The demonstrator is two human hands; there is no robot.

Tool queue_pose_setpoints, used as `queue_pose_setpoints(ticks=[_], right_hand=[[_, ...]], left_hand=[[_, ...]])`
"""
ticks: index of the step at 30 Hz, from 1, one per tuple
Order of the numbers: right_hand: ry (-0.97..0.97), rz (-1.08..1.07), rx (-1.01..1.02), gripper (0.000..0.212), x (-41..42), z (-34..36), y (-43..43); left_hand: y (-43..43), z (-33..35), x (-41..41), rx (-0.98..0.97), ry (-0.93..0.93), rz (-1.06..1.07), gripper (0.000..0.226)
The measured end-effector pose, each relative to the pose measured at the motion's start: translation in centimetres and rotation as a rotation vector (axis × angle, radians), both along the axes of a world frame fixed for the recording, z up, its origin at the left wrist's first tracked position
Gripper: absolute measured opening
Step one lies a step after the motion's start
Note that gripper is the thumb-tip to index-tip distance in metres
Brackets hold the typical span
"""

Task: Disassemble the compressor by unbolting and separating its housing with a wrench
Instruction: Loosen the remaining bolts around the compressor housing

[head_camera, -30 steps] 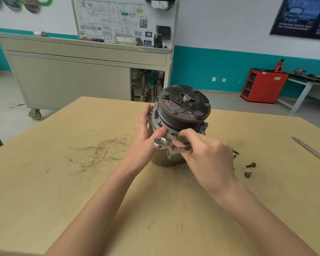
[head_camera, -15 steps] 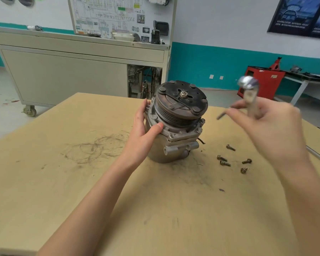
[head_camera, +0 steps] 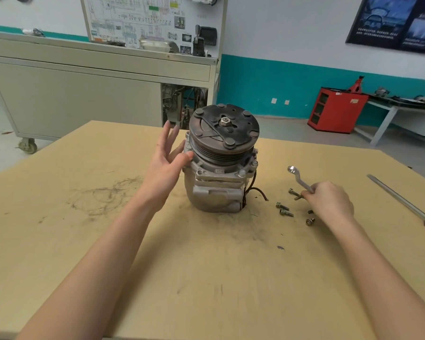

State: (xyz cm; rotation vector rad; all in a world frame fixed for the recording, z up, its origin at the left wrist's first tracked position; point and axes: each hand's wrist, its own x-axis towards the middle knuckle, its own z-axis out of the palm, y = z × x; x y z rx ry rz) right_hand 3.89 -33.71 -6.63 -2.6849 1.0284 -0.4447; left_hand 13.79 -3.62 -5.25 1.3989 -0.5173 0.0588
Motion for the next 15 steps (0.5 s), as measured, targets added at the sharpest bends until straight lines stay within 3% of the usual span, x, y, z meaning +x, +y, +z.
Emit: queue_pose_setpoints(ticks=[5, 9, 13, 15], right_hand=[[0.098, 0.018, -0.113, 0.022, 0.7, -0.9, 0.5], [0.131, 0.028, -0.129, 0.021, 0.8, -1.5, 0.6], [0.131, 0.047, -0.142, 0.024, 0.7, -1.7, 0.7], [0.001, 0.057, -0.121, 0.036, 0.3, -1.0, 0.9]], left_hand=[[-0.2, -0.4, 0.3, 0.004, -0.037, 0.003, 0.069], [-0.1, -0.4, 0.6, 0.041, -0.083, 0.044, 0.079], [0.2, -0.8, 1.2, 0.02, -0.086, 0.17, 0.051], [0.2, -1.0, 1.2, 0.017, -0.041, 0.205, 0.042]])
